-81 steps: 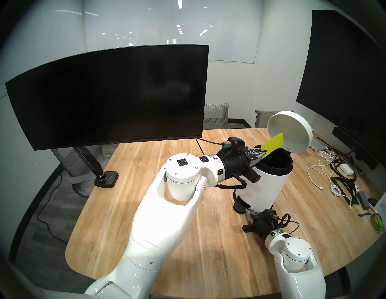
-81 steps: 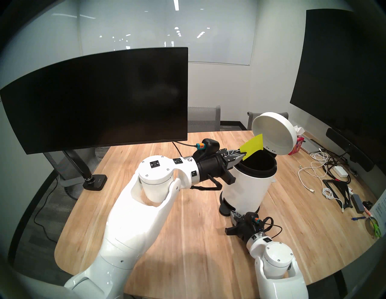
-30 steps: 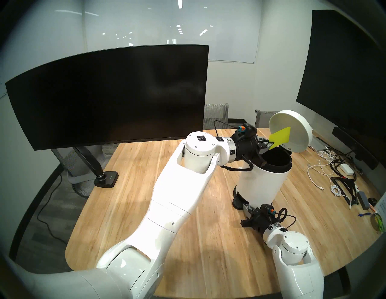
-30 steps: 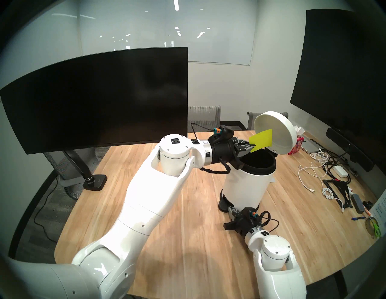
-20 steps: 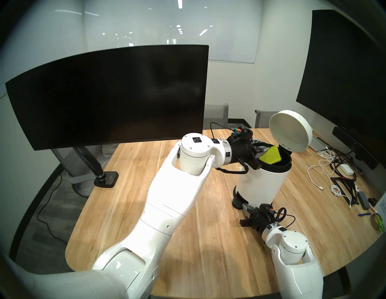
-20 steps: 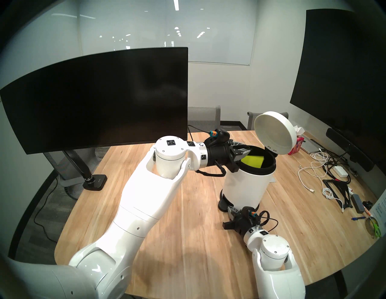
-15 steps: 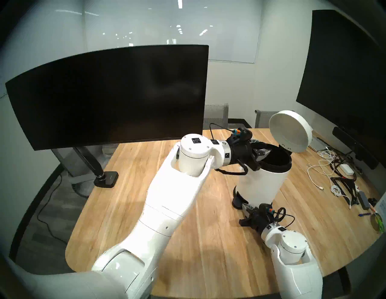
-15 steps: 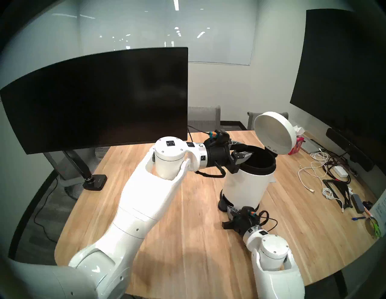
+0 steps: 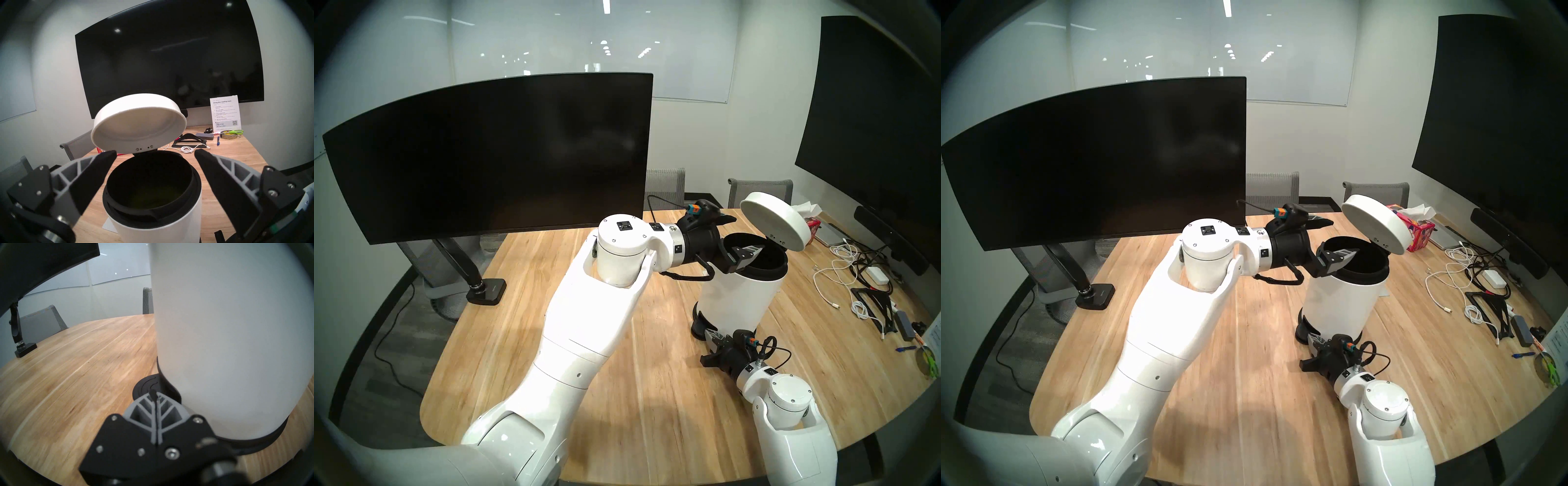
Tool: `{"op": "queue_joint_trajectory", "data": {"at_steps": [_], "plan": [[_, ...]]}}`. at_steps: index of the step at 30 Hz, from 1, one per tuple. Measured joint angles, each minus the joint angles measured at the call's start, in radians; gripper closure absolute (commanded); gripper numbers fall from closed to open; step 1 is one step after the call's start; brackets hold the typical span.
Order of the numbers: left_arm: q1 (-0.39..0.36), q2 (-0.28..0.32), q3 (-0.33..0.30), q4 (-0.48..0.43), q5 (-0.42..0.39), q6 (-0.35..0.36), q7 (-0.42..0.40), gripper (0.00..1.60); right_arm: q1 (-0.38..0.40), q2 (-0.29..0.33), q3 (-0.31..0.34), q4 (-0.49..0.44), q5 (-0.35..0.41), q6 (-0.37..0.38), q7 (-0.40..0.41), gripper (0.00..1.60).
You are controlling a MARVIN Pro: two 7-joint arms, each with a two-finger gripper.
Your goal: Peel the sticky note off the monitor, open the trash can lid and drop the sticker into the trash can
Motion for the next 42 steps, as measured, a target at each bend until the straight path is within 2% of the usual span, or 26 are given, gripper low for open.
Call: {"op": "queue_joint_trajectory", "data": {"at_steps": [11, 18, 22, 26, 32, 42], "plan": [[0.100, 0.057, -0.075, -0.150, -0.049, 0.013, -0.044, 0.00, 0.003, 0.000, -0.010, 0.000, -0.004, 0.001, 0.002, 1.60], [0.215, 0.067, -0.168, -0.266, -0.104, -0.039, -0.016, 0.00, 0.002, -0.001, -0.026, -0.009, -0.012, 0.000, 0.010, 1.60], [0.255, 0.067, -0.198, -0.306, -0.133, -0.065, -0.001, 0.00, -0.008, -0.002, -0.034, -0.024, -0.013, 0.000, 0.017, 1.60], [0.320, 0.070, -0.226, -0.374, -0.158, -0.111, 0.011, 0.00, -0.033, -0.003, -0.044, -0.065, -0.016, -0.003, 0.028, 1.60], [0.400, 0.096, -0.246, -0.454, -0.175, -0.129, 0.020, 0.00, -0.072, -0.006, -0.057, -0.140, -0.015, -0.018, 0.048, 1.60], [0.520, 0.132, -0.289, -0.537, -0.193, -0.152, 0.037, 0.00, -0.131, -0.012, -0.081, -0.255, -0.004, -0.063, 0.082, 1.60]]}}
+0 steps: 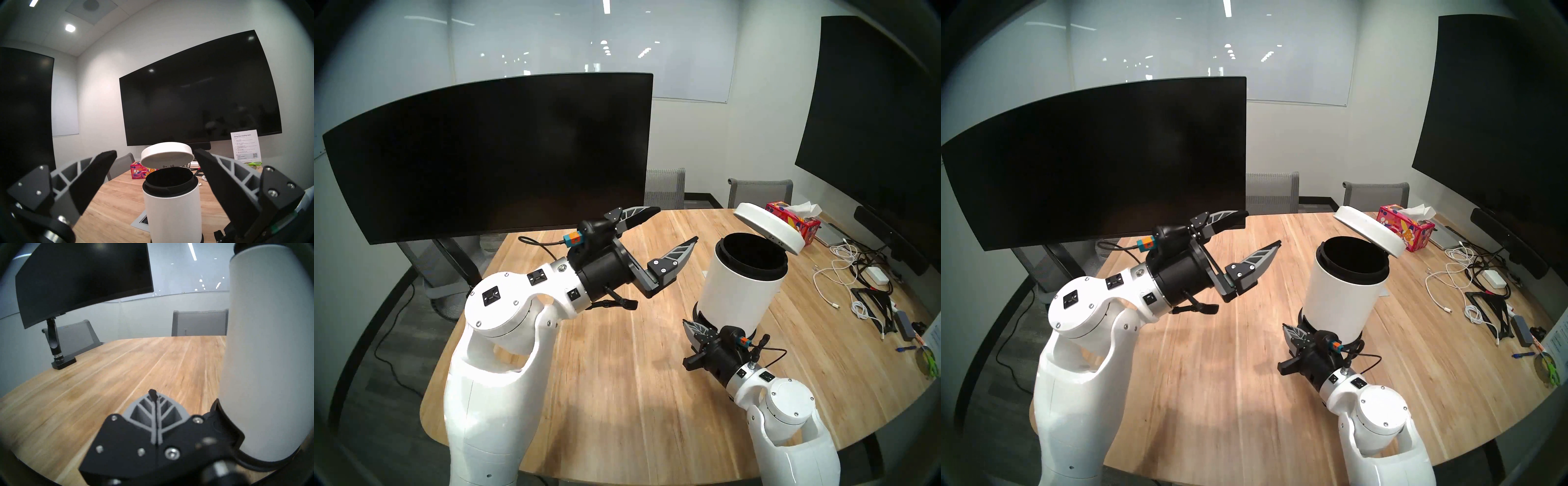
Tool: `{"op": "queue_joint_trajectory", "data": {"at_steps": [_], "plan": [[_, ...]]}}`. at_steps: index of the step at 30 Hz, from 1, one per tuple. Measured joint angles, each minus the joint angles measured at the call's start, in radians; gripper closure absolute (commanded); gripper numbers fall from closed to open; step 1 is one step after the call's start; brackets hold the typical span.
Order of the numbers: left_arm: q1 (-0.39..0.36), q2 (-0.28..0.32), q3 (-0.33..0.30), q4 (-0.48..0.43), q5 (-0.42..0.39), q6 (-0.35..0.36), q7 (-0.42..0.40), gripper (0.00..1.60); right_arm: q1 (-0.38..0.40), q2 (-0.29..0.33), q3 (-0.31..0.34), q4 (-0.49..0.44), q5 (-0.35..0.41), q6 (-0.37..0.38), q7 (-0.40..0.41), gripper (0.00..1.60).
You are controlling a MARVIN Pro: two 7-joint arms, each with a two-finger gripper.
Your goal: Peel the sticky note off the monitor, open the trash can lid and drop the sticker into the trash can
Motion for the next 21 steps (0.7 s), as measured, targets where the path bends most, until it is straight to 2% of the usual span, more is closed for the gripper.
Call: {"op": "queue_joint_trajectory", "data": {"at_steps": [10, 21], "plan": [[0.125, 0.032, -0.031, -0.053, -0.004, -0.049, 0.012, 0.00, -0.090, -0.001, -0.015, -0.123, 0.002, -0.062, 0.032, 1.60], [0.263, 0.059, -0.083, -0.086, 0.009, -0.149, 0.036, 0.00, -0.204, -0.001, -0.012, -0.259, 0.003, -0.130, 0.054, 1.60]]}}
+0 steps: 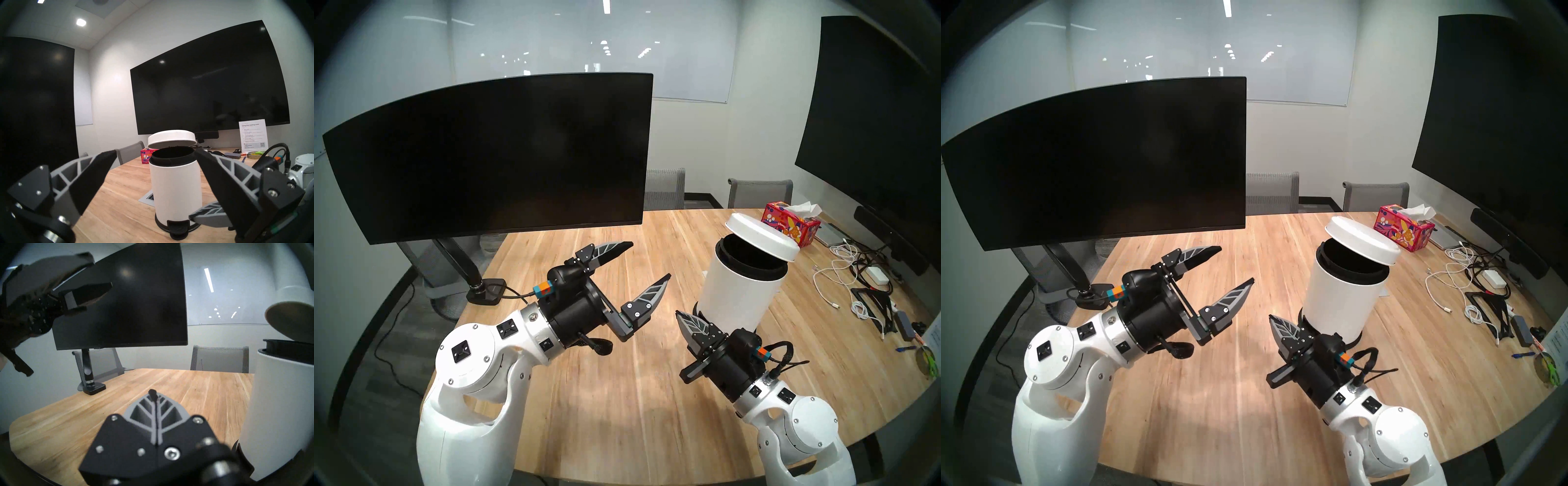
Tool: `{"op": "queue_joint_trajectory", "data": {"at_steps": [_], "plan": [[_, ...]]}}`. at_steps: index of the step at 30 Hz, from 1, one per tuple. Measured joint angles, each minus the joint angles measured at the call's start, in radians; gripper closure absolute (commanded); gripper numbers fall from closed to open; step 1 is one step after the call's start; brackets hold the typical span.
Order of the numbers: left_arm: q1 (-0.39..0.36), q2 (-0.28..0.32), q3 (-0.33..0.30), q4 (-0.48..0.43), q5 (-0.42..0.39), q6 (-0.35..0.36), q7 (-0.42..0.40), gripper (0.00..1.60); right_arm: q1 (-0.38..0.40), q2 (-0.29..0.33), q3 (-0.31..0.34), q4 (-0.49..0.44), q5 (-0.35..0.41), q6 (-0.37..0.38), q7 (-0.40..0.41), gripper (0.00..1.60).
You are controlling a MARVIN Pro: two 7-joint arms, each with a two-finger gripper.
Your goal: Peel the sticky note off the monitor, open the trash can lid and drop the sticker into the trash can
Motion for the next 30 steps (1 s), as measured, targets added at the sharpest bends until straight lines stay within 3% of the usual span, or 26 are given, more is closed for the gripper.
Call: {"op": "queue_joint_trajectory", "data": {"at_steps": [9, 25, 26, 27, 30], "plan": [[0.113, -0.003, -0.056, -0.010, 0.013, -0.108, 0.030, 0.00, -0.104, -0.002, 0.021, -0.082, -0.002, -0.049, 0.008, 1.60], [0.309, -0.067, -0.104, -0.025, 0.003, -0.369, 0.075, 0.00, -0.229, -0.026, 0.072, -0.101, -0.004, -0.188, -0.005, 1.60], [0.317, -0.069, -0.104, -0.026, 0.003, -0.380, 0.077, 0.00, -0.232, -0.028, 0.072, -0.101, -0.003, -0.193, -0.006, 1.51], [0.332, -0.075, -0.102, -0.029, 0.002, -0.401, 0.080, 0.00, -0.238, -0.031, 0.072, -0.102, -0.002, -0.202, -0.009, 1.28], [0.370, -0.089, -0.095, -0.033, -0.001, -0.445, 0.089, 0.00, -0.251, -0.037, 0.070, -0.102, 0.002, -0.218, -0.014, 1.28]]}}
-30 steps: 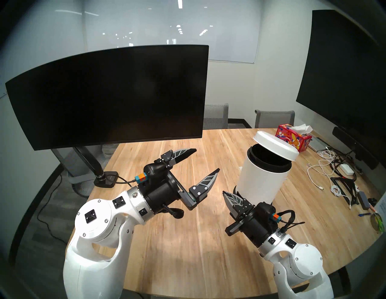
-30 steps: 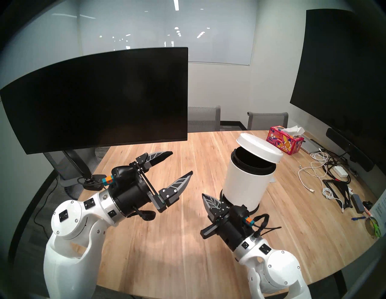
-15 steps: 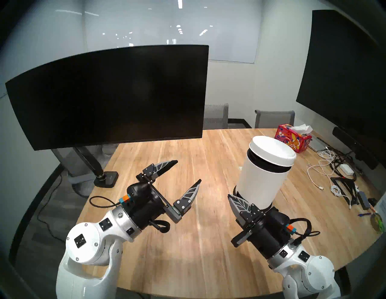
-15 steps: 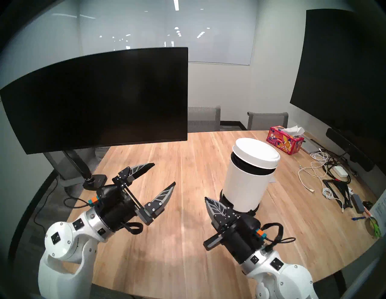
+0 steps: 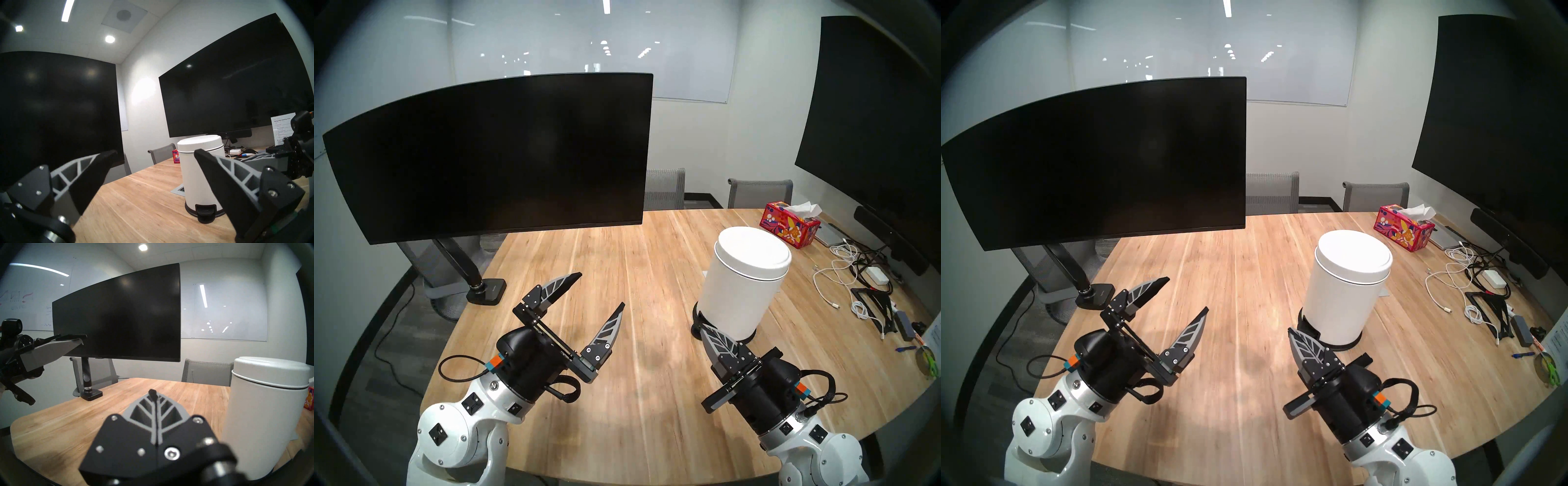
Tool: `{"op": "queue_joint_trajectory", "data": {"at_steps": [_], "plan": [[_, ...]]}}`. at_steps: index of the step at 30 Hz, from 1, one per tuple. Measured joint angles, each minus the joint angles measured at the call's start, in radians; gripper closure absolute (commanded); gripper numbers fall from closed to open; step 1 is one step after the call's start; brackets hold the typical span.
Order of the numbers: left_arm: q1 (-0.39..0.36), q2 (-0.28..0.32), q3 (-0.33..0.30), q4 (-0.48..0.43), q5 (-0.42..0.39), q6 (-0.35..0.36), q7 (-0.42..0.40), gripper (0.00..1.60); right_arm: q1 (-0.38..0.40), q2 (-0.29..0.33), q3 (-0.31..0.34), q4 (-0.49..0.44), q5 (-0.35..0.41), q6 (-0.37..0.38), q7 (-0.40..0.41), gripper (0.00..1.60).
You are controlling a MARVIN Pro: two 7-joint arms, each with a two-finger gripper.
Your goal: Peel the sticky note off the monitor, open the trash can lid and drop the sticker into the trash can
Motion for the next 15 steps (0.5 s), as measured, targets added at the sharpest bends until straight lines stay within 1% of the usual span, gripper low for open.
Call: {"op": "queue_joint_trajectory", "data": {"at_steps": [7, 15], "plan": [[0.060, -0.021, 0.014, -0.003, -0.001, -0.066, 0.019, 0.00, -0.021, -0.010, -0.006, 0.000, 0.006, -0.028, -0.009, 1.28], [0.089, -0.030, 0.022, -0.003, 0.000, -0.097, 0.033, 0.00, -0.034, -0.014, -0.010, 0.000, 0.008, -0.045, -0.014, 1.28]]}}
